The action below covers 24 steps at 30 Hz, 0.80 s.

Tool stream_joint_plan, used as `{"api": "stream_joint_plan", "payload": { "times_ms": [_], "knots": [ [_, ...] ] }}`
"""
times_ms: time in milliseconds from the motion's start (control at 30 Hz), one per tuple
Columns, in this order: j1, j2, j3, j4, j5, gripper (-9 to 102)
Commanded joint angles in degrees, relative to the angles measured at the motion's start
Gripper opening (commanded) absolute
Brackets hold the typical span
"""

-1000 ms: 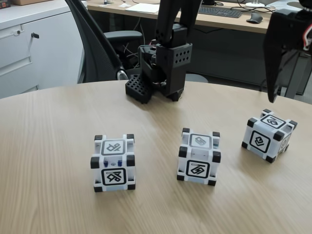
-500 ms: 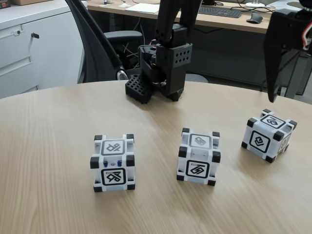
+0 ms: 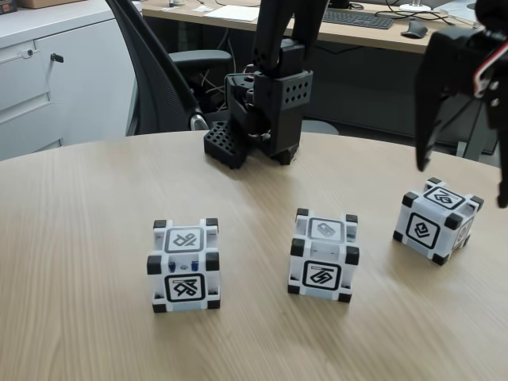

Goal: Stack cubes from left to right.

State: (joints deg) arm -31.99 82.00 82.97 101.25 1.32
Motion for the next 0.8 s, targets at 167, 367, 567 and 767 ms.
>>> {"api": "stream_joint_plan", "payload": {
  "times_ms": [167, 367, 567, 767],
  "knots": [
    [0.3, 1.3, 3.8, 0.1, -0.8, 30],
    [0.4, 0.4, 3.7, -0.4, -1.3, 30],
    [0.4, 0.4, 3.6, -0.5, -2.5, 30],
    [0.4, 0.1, 3.6, -0.6, -3.0, 31]
  ]
}}
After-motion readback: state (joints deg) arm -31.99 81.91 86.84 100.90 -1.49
